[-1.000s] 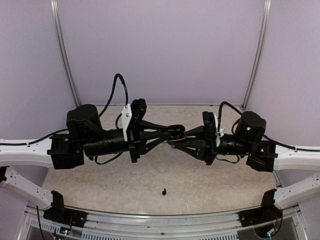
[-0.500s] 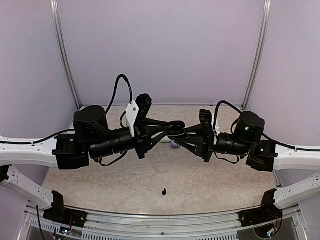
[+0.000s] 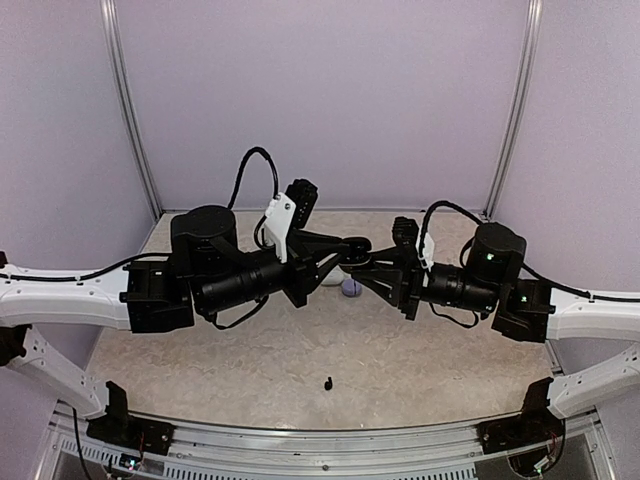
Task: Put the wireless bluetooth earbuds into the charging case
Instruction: Insert the left earbud into the left side groove of the charging case.
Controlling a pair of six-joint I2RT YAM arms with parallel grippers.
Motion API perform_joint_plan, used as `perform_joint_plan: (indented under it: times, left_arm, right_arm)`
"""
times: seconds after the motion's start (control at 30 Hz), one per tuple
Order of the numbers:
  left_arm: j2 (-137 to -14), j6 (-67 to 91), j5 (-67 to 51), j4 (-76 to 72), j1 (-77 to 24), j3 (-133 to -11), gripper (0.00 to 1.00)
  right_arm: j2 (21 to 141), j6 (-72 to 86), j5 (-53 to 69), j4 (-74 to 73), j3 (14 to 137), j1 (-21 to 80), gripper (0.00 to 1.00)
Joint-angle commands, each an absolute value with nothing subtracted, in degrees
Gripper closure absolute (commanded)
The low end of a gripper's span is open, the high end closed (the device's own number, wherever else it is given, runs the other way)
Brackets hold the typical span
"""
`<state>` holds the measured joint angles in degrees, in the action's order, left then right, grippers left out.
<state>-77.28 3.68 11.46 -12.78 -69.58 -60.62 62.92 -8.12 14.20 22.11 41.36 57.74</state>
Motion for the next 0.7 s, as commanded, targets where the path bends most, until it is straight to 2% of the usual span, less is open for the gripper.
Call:
perform_joint_plan:
  times: [0.0, 0.2, 0.67]
  left_arm:
    - [-80.0, 4.51, 16.1, -4.8, -69.07, -59.98, 0.92]
    - [-78.52, 5.14, 17.81, -6.49, -69.04, -58.27, 0.92]
    - [-76.52, 9.05, 16.23, -10.28, -68.12, -54.93, 0.91]
  right_arm:
    - [61.21, -9.8, 17.54, 29.78, 45.12, 58.89, 1.0]
    - [59.59, -7.66, 14.58, 32.75, 42.93, 58.89, 1.0]
    - [57.48, -7.3, 18.85, 39.46, 39.1, 58.88, 1.0]
